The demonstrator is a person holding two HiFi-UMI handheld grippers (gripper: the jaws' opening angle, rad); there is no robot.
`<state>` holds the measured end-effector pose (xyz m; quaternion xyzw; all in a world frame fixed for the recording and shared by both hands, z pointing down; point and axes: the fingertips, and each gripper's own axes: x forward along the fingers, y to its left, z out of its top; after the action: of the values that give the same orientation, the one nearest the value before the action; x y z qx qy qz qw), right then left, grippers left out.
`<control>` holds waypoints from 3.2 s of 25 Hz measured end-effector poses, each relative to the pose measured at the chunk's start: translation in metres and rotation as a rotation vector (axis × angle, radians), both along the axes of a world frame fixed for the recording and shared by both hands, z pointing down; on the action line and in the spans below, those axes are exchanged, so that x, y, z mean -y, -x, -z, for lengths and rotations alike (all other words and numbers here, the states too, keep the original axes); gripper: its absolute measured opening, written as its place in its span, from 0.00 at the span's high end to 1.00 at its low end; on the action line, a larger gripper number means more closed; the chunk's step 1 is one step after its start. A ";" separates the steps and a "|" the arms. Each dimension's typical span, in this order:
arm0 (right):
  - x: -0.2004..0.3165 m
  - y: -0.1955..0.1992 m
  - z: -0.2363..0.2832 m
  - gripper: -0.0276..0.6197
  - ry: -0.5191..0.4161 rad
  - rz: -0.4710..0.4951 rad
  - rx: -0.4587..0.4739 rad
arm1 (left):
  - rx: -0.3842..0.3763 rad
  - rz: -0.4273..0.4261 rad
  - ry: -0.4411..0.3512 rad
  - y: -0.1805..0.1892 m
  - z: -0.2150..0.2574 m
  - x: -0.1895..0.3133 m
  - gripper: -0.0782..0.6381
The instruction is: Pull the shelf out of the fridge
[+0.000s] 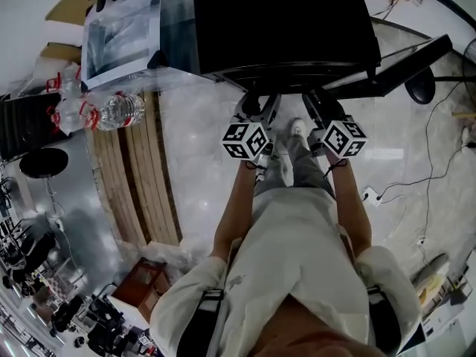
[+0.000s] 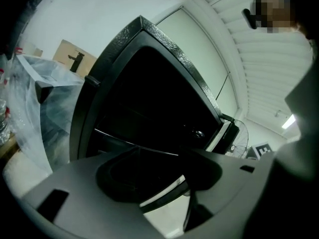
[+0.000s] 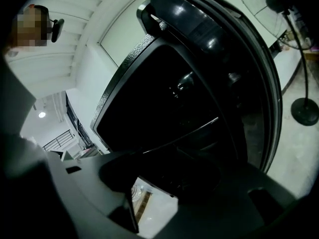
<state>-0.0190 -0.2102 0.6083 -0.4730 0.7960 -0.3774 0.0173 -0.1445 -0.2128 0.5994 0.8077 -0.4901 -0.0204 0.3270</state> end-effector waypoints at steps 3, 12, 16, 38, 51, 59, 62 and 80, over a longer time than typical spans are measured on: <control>0.008 0.001 -0.003 0.61 -0.005 -0.001 0.007 | -0.022 0.021 0.014 0.000 -0.005 0.006 0.54; 0.031 -0.003 -0.012 0.50 0.014 -0.070 0.114 | -0.092 0.096 0.057 0.003 -0.017 0.027 0.50; 0.040 -0.010 -0.014 0.48 0.005 -0.101 0.156 | -0.120 0.114 0.063 0.001 -0.018 0.031 0.49; 0.079 -0.005 -0.027 0.68 -0.039 -0.143 0.159 | -0.115 0.152 0.024 -0.005 -0.035 0.075 0.56; 0.073 -0.004 -0.015 0.77 -0.102 -0.162 0.246 | -0.180 0.153 -0.053 -0.004 -0.023 0.068 0.65; 0.064 -0.004 -0.007 0.77 -0.132 -0.174 0.281 | -0.186 0.133 -0.071 -0.003 -0.015 0.061 0.65; 0.060 -0.004 -0.004 0.77 -0.144 -0.177 0.288 | -0.190 0.128 -0.073 -0.003 -0.012 0.057 0.65; 0.021 -0.006 0.010 0.77 -0.168 -0.196 0.326 | -0.204 0.118 -0.078 -0.004 -0.001 0.019 0.65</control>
<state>-0.0129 -0.2308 0.5984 -0.4777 0.7615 -0.3776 0.2221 -0.1410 -0.2323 0.5999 0.7834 -0.4996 -0.1408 0.3418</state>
